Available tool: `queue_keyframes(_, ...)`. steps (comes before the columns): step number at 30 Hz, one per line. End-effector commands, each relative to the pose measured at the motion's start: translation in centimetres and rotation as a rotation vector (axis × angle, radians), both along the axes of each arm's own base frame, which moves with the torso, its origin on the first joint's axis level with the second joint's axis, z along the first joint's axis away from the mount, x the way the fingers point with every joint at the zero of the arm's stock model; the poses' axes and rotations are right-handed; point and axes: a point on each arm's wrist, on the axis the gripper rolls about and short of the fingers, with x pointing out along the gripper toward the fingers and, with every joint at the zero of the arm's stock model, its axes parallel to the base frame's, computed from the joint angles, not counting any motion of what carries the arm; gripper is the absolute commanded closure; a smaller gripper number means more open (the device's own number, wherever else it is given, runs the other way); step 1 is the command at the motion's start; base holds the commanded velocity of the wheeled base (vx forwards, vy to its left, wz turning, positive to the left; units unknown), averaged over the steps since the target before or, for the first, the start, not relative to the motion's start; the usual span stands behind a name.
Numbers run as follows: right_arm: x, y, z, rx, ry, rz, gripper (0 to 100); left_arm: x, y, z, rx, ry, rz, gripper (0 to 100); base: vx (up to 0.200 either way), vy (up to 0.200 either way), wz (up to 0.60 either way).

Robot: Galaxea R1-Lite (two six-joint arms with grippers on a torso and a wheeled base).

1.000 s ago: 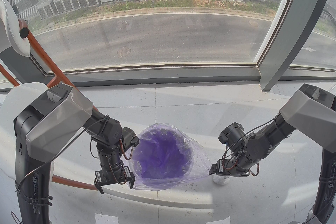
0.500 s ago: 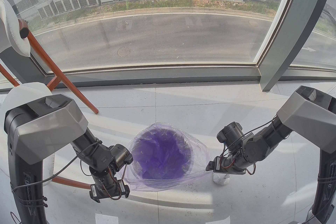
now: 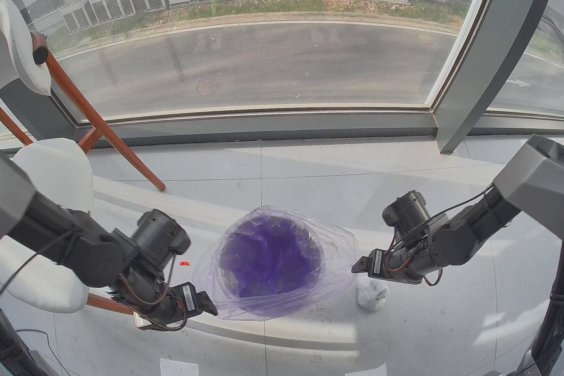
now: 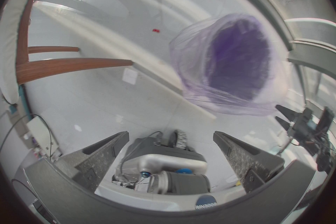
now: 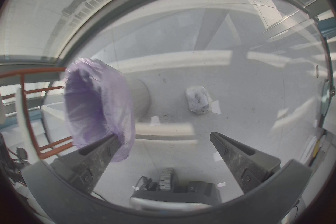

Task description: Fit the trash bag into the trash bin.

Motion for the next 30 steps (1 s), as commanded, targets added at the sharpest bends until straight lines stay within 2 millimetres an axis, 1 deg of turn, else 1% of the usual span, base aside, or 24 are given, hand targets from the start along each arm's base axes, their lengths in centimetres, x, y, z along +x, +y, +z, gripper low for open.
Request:
queue_keyframes(1, -2.1, -3.1, 6.8, 0.183, -0.113, -0.013, 0, -4.0, 1.8, 6.6, -0.223, -0.208, -0.025, 0, 0.000, 0.000, 0.00)
queue_keyframes(2, -2.2, -3.7, 7.3, 0.241, -0.125, -0.027, 0, -4.1, 2.3, 7.6, -0.293, -0.259, -0.004, 0, 0.000, 0.000, 0.00)
queue_keyframes(5, -0.7, -5.7, 6.6, 0.271, -0.199, -0.124, 0, -3.6, 2.7, 8.0, -0.387, -0.349, 0.038, 0, 0.000, 0.000, 0.00)
queue_keyframes(6, -0.2, -6.5, 6.1, 0.266, -0.209, -0.155, 0, -3.6, 2.8, 8.0, -0.409, -0.379, 0.046, 0, 0.000, 0.000, 0.00)
queue_keyframes(7, 0.2, -7.6, 5.1, 0.253, -0.203, -0.192, 0, -3.8, 2.9, 8.0, -0.430, -0.417, 0.048, 0, 0.000, 0.000, 0.00)
queue_keyframes(9, 0.1, -9.3, 3.5, 0.220, -0.186, -0.235, 0, -4.1, 3.0, 8.1, -0.463, -0.479, 0.045, 0, 0.000, 0.000, 0.00)
queue_keyframes(12, -1.5, -10.2, 2.2, 0.172, -0.138, -0.215, 0, -4.3, 3.1, 7.9, -0.496, -0.526, 0.046, 0, 0.000, 0.000, 0.00)
queue_keyframes(13, -1.6, -10.3, 2.0, 0.169, -0.134, -0.215, 0, -4.3, 3.1, 7.9, -0.495, -0.528, 0.047, 0, 0.000, 0.000, 0.00)
queue_keyframes(14, -2.0, -11.2, 1.0, 0.129, -0.101, -0.203, 0, -4.3, 3.1, 8.0, -0.520, -0.543, 0.063, 0, 0.000, 0.000, 0.00)
queue_keyframes(15, -1.8, -11.7, 0.2, 0.105, -0.091, -0.192, 0, -4.2, 3.1, 8.2, -0.537, -0.552, 0.075, 0, -0.200, 0.000, 0.00)
queue_keyframes(16, -1.7, -11.8, -0.1, 0.100, -0.089, -0.189, 0, -4.2, 3.2, 8.3, -0.542, -0.554, 0.079, 0, -0.200, 0.000, 0.00)
queue_keyframes(17, -0.9, -12.3, -1.6, 0.057, -0.090, -0.173, 0, -4.2, 3.2, 8.5, -0.568, -0.559, 0.099, 0, -0.200, 0.000, 0.00)
queue_keyframes(19, 0.0, -12.5, -2.4, 0.034, -0.131, -0.167, 0, -4.2, 3.1, 8.7, -0.582, -0.563, 0.111, 0, -0.200, 0.000, 0.00)
queue_keyframes(23, 1.5, -12.2, -4.6, 0.035, -0.193, -0.149, 0, -4.3, 3.1, 8.6, -0.584, -0.561, 0.107, 0, -0.200, 0.000, 0.00)
queue_keyframes(26, 3.0, -11.6, -5.5, 0.025, -0.228, -0.109, 0, -4.2, 3.1, 8.6, -0.574, -0.567, 0.101, 0, -0.200, 0.000, 0.00)
queue_keyframes(29, 4.3, -10.8, -5.7, 0.023, -0.254, -0.077, 0, -4.1, 3.1, 8.8, -0.560, -0.585, 0.108, 0, -0.200, 0.000, 0.00)
queue_keyframes(30, 5.3, -10.1, -5.9, 0.029, -0.277, -0.064, 0, -4.0, 3.1, 9.0, -0.549, -0.609, 0.112, 0, 0.000, 0.000, 0.00)
